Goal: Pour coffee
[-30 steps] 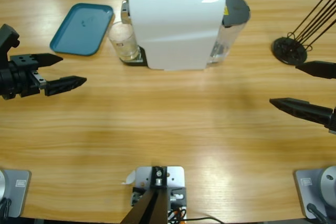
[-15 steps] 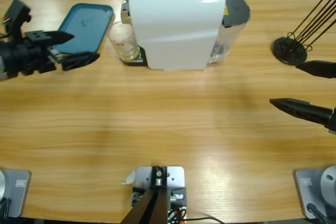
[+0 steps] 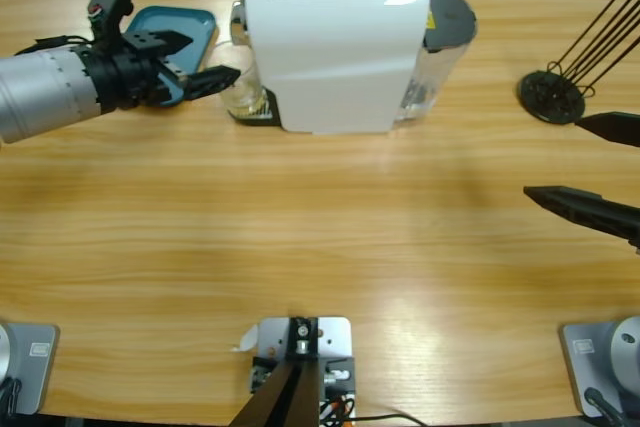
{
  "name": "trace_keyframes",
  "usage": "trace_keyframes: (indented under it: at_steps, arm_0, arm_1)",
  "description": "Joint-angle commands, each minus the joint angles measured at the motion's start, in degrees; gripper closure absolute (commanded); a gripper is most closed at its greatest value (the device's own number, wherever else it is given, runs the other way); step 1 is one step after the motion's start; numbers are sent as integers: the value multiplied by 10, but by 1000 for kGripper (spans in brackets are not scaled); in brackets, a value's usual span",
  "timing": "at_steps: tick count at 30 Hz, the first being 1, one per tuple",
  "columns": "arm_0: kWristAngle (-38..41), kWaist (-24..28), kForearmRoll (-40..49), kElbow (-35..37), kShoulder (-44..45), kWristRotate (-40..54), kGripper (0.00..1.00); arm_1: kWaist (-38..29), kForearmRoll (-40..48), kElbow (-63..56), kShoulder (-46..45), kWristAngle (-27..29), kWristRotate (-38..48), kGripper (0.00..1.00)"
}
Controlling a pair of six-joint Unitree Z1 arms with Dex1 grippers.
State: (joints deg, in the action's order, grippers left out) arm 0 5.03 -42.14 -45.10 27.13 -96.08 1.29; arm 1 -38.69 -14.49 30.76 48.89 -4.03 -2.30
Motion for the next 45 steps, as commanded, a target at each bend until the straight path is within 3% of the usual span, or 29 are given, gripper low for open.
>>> trace_keyframes:
  at_steps: [1, 36, 41, 45]
  arm_0:
    - [-8, -5, -31, -18, -64, 1, 0]
    - [-16, -5, -81, 32, -166, -5, 10]
    - [-16, -5, -81, 32, -174, -4, 192]
    - [-16, -5, -84, 33, -181, -3, 458]
  arm_1:
    - [-7, 8, -25, -13, 5, -6, 0]
    - [-7, 20, -35, -24, 2, -5, 0]
    - [-7, 21, -35, -23, 2, -5, 0]
    - [-7, 22, -36, -22, 2, -5, 0]
